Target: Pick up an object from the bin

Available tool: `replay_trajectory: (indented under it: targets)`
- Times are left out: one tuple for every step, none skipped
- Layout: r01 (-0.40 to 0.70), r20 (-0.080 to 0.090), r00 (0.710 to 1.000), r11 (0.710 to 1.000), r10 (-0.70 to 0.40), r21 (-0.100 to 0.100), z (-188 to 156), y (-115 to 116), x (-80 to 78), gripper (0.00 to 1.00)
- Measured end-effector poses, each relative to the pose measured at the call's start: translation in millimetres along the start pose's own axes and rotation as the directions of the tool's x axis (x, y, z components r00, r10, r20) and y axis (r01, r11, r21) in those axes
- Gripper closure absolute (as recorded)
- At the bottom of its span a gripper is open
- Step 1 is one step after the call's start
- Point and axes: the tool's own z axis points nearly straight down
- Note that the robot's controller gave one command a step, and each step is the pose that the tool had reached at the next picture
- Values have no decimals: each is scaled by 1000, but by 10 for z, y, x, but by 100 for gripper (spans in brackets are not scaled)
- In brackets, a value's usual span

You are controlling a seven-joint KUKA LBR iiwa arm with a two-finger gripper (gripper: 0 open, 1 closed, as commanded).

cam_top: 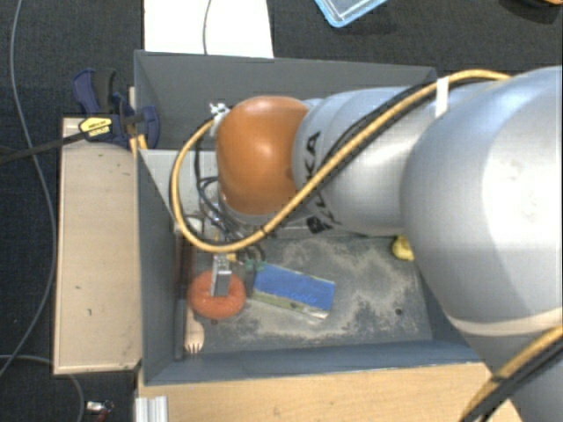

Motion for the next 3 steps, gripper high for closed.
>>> replay_trajectory:
  targets:
    - [-5,7,1000,1000,5,-2,-40,-9,-23,0]
    - [-57,7,998,998,58,-3,173,-746,196,0]
    - [-71,6,997,997,71,0,193,-1148,242,0]
